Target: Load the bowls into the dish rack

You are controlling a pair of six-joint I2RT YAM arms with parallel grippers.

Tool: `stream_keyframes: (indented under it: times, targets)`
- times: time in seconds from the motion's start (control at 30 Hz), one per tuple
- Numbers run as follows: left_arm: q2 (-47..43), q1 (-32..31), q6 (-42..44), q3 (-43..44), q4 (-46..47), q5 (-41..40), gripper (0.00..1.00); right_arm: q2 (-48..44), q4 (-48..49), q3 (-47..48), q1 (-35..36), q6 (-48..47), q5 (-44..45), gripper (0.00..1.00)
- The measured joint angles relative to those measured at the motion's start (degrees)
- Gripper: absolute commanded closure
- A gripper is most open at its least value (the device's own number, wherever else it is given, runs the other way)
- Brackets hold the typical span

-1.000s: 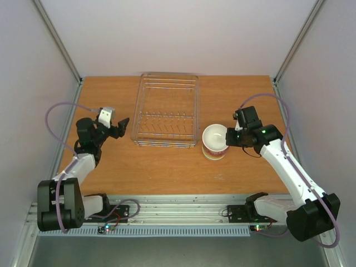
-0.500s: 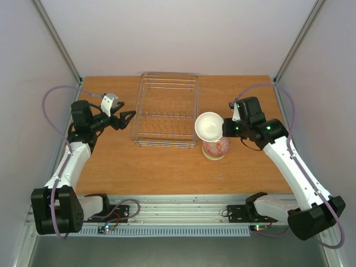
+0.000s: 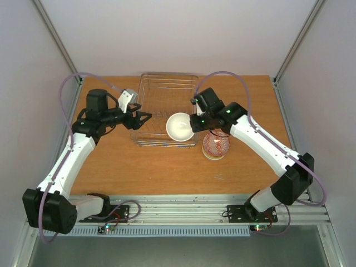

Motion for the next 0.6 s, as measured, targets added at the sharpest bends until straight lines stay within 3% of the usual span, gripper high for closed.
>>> stream_keyframes:
  times: [0.27, 0.6]
  targets:
    - [3.4, -7.2, 0.8, 2.6, -7.1, -8.2, 0.21, 8.1, 0.0, 9.3, 6.5, -0.5, 4.0, 0.99]
    - [6.2, -9.1, 1.3, 2.6, -10.1, -12.3, 0.24, 11.9, -0.4, 13.8, 10.2, -0.9, 6.2, 0.99]
